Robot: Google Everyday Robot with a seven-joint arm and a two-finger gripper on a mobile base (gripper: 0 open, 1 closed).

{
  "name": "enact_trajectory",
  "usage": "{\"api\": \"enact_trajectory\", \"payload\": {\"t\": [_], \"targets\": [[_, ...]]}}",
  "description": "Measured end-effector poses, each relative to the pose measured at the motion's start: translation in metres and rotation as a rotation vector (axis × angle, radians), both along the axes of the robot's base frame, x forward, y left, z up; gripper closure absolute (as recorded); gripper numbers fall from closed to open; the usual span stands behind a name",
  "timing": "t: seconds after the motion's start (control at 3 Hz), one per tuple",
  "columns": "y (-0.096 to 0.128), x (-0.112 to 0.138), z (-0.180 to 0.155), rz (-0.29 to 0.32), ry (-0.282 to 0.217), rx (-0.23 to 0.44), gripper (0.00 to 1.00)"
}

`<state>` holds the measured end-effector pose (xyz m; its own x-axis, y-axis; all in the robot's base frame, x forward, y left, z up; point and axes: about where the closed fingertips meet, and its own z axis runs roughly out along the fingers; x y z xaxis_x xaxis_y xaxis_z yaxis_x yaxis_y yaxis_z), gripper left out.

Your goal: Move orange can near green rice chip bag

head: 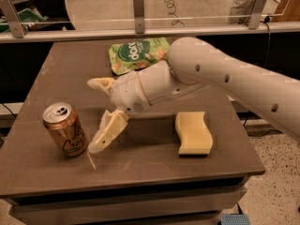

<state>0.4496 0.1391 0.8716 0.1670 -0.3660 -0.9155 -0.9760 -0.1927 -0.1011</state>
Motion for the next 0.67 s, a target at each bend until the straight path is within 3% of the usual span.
{"api": "enact_trajectory", "payload": {"t": [0.33, 0.67], "targets": [[0.035, -0.016, -0.003, 0.067, 0.03, 0.059, 0.0], [0.057, -0.033, -0.004, 0.117, 0.055, 0.091, 0.18]]}}
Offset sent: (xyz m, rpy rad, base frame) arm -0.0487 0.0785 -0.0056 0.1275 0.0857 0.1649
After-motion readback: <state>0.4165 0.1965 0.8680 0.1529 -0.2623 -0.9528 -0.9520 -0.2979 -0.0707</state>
